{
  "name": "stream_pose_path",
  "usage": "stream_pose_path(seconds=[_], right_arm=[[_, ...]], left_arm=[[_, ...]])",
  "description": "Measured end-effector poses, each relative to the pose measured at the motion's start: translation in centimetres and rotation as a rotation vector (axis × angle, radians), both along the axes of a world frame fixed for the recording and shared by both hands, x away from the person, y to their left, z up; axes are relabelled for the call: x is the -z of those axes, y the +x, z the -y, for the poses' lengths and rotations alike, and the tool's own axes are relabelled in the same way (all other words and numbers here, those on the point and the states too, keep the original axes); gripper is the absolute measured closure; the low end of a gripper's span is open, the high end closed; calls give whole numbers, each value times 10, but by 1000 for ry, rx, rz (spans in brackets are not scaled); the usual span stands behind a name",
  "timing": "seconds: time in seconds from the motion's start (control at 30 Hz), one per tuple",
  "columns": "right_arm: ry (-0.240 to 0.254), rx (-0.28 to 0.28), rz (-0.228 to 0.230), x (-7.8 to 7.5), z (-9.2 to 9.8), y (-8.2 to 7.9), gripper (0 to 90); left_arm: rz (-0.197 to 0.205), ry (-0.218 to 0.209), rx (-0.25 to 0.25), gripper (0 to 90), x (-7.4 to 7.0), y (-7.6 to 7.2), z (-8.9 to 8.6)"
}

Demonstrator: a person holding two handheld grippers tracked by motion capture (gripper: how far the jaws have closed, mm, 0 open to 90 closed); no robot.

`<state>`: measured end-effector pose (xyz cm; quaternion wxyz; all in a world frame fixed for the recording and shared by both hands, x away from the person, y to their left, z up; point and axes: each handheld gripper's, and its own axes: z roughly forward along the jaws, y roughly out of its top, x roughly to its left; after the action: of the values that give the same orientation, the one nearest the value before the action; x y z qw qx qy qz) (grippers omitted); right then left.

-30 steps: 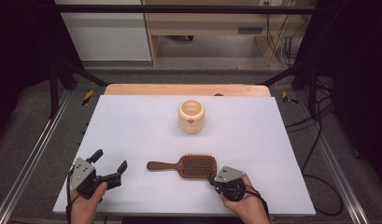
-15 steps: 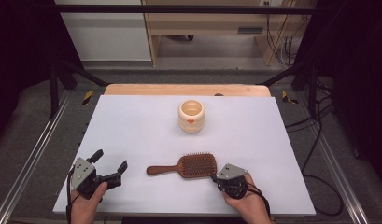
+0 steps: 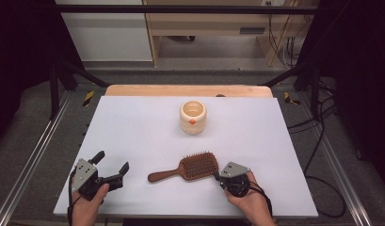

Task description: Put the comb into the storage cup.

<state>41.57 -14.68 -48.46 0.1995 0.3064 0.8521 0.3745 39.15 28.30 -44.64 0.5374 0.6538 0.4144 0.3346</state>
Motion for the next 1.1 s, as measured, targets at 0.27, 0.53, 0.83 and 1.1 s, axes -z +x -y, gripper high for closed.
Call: stream_pose_path(seconds=[0.27, 0.53, 0.83, 1.1], right_arm=[[2, 5, 4, -1, 1, 5, 900], [5, 7, 5, -1, 1, 6, 900], [19, 20, 2, 1, 1, 16, 900], [14, 7, 5, 1, -3, 19, 900]], left_arm=[[-3, 9, 3, 31, 1, 1, 1], [-6, 17, 5, 32, 1, 1, 2], [-12, 26, 5, 32, 2, 2, 2], [-16, 27, 5, 32, 2, 2, 3]])
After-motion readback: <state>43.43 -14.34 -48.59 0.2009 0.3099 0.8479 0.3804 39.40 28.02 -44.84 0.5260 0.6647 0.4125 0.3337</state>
